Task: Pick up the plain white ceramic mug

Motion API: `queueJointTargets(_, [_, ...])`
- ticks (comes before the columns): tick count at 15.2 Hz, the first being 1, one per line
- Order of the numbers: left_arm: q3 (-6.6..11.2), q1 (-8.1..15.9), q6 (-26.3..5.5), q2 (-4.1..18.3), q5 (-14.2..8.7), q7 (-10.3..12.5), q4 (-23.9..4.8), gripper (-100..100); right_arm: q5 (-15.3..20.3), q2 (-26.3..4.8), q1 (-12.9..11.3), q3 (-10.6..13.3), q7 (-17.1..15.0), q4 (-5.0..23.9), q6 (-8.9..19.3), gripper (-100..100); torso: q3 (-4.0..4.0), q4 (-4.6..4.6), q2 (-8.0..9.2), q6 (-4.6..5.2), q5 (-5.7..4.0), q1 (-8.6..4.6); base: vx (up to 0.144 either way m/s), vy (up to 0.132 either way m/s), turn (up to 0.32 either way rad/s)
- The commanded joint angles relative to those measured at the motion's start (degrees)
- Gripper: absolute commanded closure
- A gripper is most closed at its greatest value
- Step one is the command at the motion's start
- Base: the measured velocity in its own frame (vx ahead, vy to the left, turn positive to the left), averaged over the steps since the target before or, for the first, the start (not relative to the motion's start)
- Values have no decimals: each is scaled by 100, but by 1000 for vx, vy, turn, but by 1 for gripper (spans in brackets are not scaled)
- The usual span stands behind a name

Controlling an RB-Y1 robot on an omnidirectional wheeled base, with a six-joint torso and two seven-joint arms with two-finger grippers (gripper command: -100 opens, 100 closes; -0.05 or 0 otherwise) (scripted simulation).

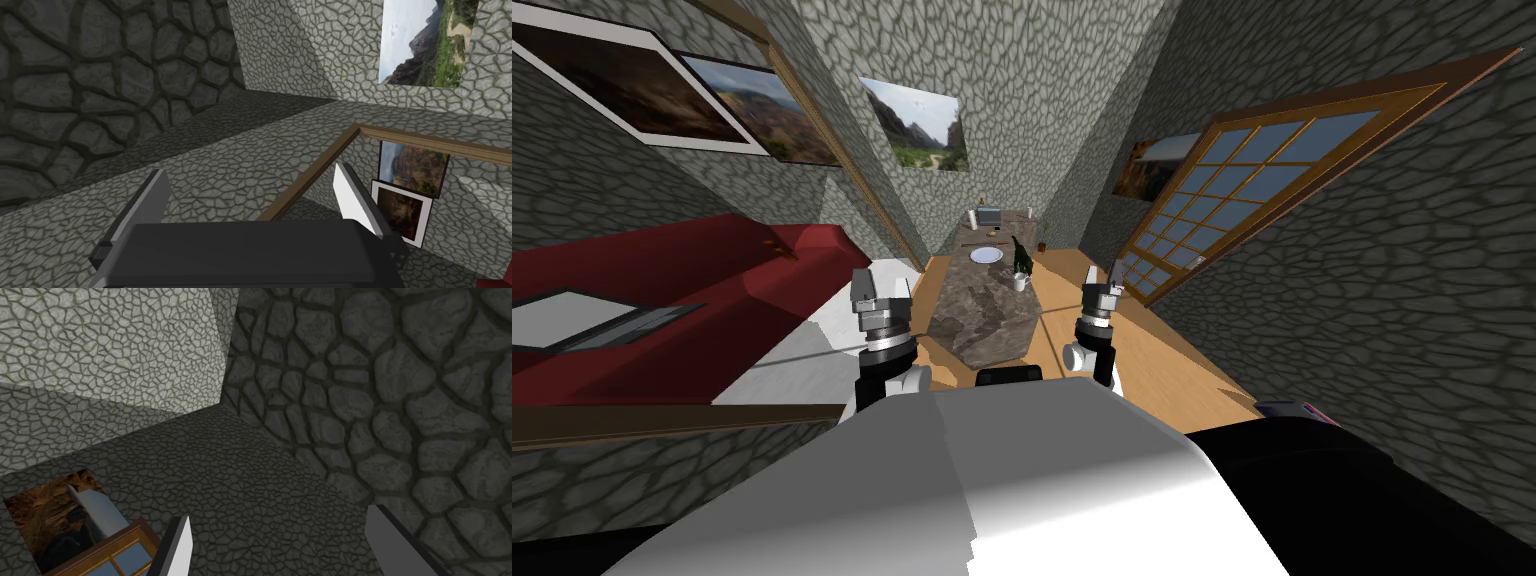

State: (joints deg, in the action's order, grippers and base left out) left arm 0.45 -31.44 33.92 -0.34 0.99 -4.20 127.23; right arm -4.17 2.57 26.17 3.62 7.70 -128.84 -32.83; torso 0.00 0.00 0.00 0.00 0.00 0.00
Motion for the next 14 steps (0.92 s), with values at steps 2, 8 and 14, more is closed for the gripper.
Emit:
queueJointTargets(2, [0, 0, 0, 0, 0, 0, 0, 0, 31, -279, -9, 33, -12, 91, -28, -100, 1, 0, 2, -1, 0, 0, -12, 5, 70])
queueJointTargets(8, [-1, 1, 0, 0, 0, 0, 0, 0, 156, -1006, -45, 166, -58, 455, -142, -100, 7, 2, 13, -3, 0, 2, -28, 10, 92])
queueJointTargets(14, [0, 1, 0, 0, 0, 0, 0, 0, 358, -1773, -106, 385, -133, 1052, -329, -100, 10, 4, 17, 0, 1, 4, -41, 15, 130])
